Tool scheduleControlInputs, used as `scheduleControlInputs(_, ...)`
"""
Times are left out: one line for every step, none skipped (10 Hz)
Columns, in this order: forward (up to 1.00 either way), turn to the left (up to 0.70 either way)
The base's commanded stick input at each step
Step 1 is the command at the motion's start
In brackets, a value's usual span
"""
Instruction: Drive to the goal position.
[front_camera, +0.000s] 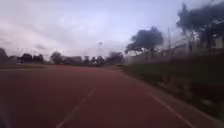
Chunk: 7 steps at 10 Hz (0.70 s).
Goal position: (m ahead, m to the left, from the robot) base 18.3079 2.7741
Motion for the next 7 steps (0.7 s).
scheduleControlInputs(0.7,0.0)
scheduleControlInputs(0.7,0.0)
scheduleControlInputs(0.7,0.0)
scheduleControlInputs(0.7,0.0)
scheduleControlInputs(0.7,0.0)
scheduleControlInputs(0.7,0.0)
scheduleControlInputs(0.7,0.0)
